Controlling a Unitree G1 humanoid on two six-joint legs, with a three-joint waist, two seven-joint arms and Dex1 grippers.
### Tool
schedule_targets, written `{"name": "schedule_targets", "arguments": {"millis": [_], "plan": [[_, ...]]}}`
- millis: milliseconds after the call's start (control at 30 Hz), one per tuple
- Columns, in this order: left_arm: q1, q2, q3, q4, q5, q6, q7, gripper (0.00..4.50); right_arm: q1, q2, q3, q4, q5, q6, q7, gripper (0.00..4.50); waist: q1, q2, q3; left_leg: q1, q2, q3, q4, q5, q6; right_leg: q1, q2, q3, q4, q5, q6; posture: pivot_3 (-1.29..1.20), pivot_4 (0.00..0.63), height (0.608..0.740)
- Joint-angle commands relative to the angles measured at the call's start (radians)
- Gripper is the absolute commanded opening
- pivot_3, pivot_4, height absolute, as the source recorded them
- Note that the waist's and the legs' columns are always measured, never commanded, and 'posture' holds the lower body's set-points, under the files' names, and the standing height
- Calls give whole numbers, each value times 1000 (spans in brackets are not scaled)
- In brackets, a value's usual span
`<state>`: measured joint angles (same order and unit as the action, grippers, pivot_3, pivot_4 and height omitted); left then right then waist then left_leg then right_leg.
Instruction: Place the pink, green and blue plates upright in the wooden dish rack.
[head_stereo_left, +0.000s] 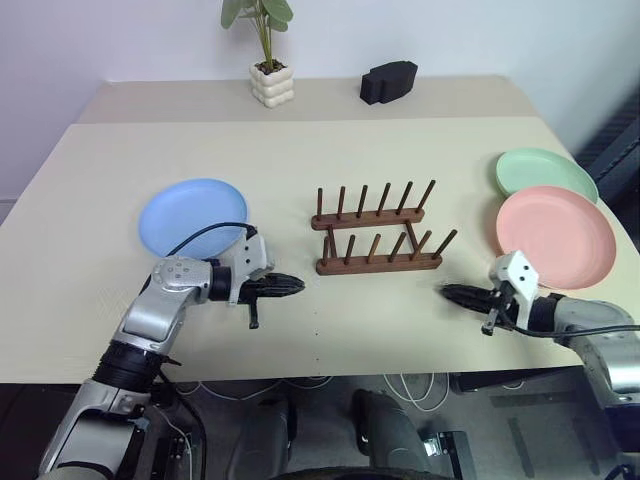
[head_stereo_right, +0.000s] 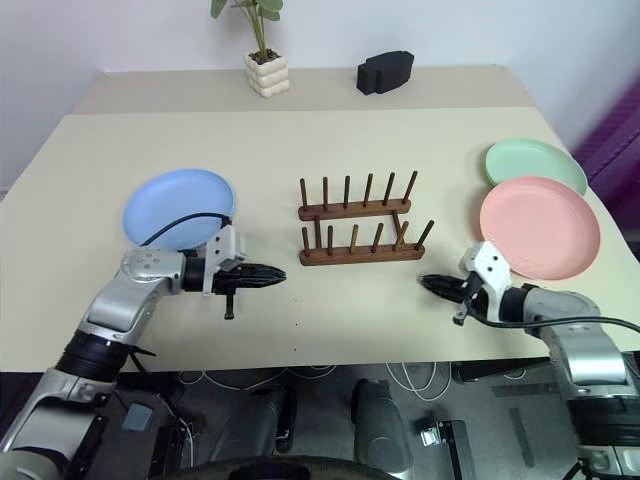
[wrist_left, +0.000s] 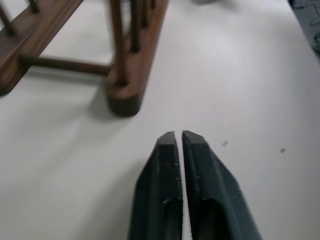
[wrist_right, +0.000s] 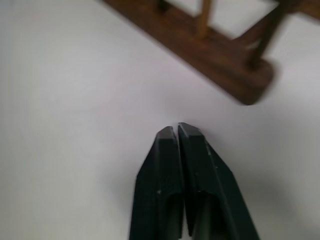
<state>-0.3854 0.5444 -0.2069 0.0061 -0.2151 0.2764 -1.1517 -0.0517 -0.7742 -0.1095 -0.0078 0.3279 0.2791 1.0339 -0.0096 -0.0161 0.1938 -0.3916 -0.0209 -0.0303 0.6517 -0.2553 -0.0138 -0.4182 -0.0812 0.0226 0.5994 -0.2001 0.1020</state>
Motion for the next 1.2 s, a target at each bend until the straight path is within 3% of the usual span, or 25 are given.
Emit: {"name": "schedule_targets", "arguments": {"millis": [33,467,1200], "plan": [[9,-40,-44,-50,41,7,75,31,-39,22,21,-18,-33,-29,-42,0,-1,0,0,0,0,0,0,0,0,0,0,0,0,0,0,0,150,734],[-38,-201,-79,87,224,-61,406,31,-166,119,122,102,-229,-157,-234,0,-2,0,0,2,-2,0,1,0,0,2,1,0,1,1,1,0,150,734],[-69,-204,-55,199,266,-128,539,31,-304,193,155,259,-324,-285,-344,0,-4,0,-1,2,-2,0,1,0,0,2,1,0,1,2,3,0,150,734]]}}
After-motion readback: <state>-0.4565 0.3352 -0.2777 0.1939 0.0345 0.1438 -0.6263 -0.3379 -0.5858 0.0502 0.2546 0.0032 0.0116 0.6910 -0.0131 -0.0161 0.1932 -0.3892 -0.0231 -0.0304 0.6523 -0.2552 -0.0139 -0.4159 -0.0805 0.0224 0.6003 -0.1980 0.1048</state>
